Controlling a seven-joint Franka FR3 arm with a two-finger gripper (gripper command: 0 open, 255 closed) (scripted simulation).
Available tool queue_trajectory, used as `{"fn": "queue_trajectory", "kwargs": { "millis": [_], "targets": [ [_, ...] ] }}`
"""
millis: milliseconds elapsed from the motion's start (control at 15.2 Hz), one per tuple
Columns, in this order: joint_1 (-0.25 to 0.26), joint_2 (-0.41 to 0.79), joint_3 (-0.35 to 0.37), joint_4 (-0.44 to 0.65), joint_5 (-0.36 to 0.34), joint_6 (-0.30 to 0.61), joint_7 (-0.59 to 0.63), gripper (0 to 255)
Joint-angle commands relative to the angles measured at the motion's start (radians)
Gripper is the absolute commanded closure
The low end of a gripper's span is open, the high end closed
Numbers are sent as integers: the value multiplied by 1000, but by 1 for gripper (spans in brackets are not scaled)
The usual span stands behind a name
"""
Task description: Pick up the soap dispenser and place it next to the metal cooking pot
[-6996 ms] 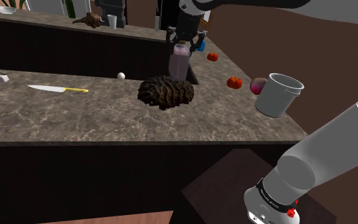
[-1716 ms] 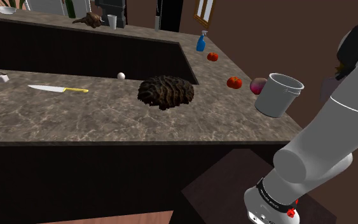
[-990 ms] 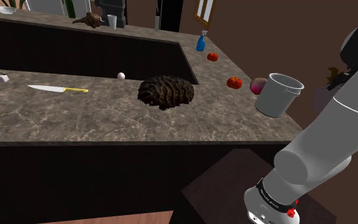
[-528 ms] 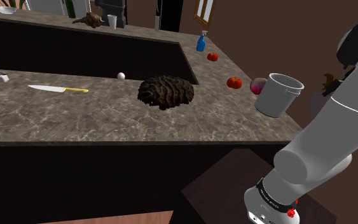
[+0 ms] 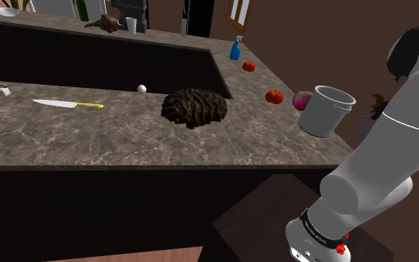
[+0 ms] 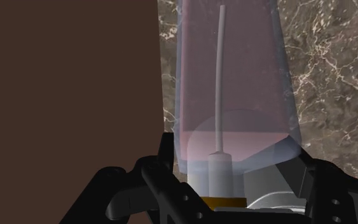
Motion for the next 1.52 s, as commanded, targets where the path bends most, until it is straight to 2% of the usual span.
{"fn": "queue_trajectory", "kwargs": {
  "millis": [0, 726, 1320, 1452],
  "targets": [
    [-13, 22, 11, -14, 28, 19, -20, 255],
    [-84, 118, 81, -86, 160, 113, -126, 255],
    [-159, 209, 165, -126, 287, 183, -224, 255],
    [-159, 209, 165, -126, 287, 183, -224, 255]
  ]
}}
